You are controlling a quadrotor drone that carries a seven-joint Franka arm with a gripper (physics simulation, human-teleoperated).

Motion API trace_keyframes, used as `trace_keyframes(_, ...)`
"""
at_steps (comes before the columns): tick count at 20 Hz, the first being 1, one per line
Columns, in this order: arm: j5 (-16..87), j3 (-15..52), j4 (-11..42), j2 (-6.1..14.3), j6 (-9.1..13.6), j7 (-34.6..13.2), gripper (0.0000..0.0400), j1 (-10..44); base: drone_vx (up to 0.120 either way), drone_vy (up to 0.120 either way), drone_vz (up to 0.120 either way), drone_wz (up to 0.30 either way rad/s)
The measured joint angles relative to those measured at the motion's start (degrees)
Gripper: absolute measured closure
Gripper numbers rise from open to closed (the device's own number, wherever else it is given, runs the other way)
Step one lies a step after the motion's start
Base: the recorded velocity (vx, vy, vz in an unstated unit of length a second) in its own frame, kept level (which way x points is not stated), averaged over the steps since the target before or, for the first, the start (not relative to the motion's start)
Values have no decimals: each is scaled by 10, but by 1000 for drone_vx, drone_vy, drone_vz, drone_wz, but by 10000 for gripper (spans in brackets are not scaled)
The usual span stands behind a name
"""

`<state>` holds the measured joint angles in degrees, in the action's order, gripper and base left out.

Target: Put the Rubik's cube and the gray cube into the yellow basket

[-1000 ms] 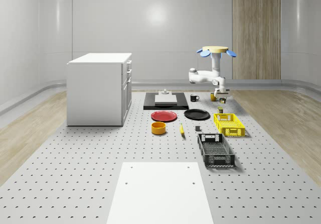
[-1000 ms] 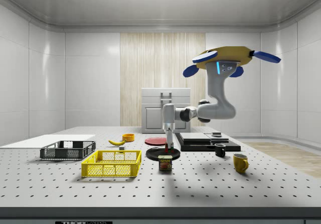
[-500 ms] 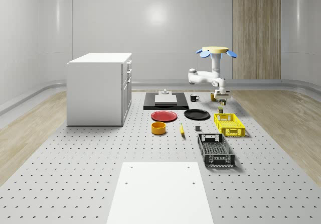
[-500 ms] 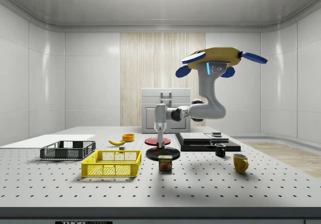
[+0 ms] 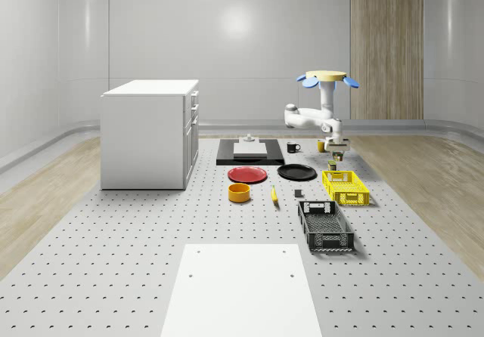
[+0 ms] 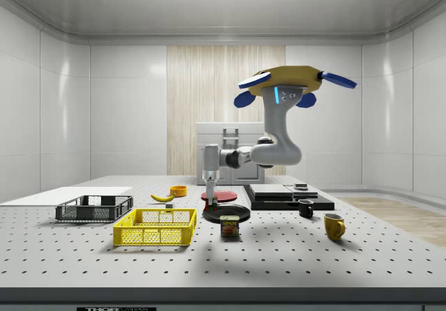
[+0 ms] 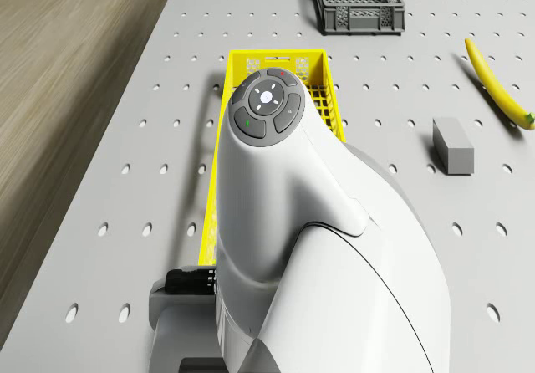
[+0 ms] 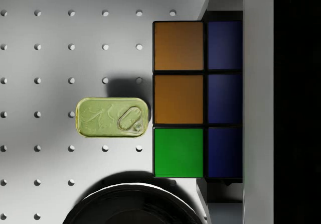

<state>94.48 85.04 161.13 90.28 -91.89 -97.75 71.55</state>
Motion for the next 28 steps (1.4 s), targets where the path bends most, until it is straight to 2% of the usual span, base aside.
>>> trace_keyframes(16, -3, 1, 0, 9, -8, -1, 75, 1, 120, -20, 0, 0)
trace_keyframes(22, -4, 1, 0, 11, -10, -1, 75, 1, 120, -93, 0, 0)
trace_keyframes(28, -5, 1, 0, 13, -12, -1, 75, 1, 120, 0, -67, 0)
